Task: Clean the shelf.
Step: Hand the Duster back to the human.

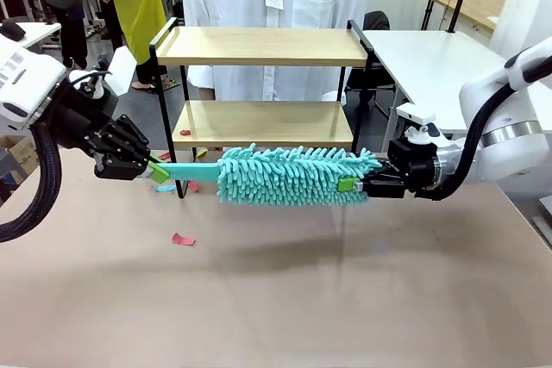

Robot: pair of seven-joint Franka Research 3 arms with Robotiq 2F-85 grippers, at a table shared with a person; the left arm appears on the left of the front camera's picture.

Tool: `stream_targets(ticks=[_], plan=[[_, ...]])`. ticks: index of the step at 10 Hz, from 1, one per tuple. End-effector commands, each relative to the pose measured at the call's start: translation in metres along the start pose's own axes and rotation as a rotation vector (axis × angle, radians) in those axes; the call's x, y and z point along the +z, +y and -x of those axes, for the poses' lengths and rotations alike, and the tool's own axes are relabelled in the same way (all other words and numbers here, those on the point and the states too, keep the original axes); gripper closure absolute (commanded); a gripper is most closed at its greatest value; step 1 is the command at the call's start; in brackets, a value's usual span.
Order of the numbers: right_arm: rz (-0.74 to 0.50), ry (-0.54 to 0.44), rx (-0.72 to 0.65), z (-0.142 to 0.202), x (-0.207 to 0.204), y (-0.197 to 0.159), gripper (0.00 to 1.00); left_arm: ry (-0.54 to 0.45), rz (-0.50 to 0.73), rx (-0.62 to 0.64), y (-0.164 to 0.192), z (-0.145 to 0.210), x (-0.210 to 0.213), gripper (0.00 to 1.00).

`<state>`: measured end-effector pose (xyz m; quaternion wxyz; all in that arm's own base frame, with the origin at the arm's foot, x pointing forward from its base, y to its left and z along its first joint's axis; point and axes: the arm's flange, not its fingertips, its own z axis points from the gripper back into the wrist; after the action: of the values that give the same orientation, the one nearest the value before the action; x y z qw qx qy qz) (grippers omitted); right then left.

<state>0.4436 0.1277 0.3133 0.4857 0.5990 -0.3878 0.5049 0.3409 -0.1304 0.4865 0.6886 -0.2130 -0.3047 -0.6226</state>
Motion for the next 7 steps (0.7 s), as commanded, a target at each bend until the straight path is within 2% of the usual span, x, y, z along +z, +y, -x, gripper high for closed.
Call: stream_targets(ticks=[1,2,5,7], plan=[[-0.038,-0.003,-0.031,-0.0071,0.0023,-0.0046,0.97,-0.036,0.005,-0.008,0.0019,-0.0021,-0.0013,0.87],[-0.043,-0.007,-0.027,-0.0070,0.0030,-0.0042,1.00,-0.036,0.005,-0.008,0.0019,-0.0021,-0.0013,0.87],[-0.044,-0.010,-0.025,-0.0055,0.0048,-0.0040,1.00,-0.036,0.005,-0.008,0.0019,-0.0021,-0.0013,0.87],[-0.090,0.002,-0.001,-0.0061,0.0041,-0.0078,1.00,-0.036,0.005,-0.008,0.0019,-0.0021,-0.0013,0.87]])
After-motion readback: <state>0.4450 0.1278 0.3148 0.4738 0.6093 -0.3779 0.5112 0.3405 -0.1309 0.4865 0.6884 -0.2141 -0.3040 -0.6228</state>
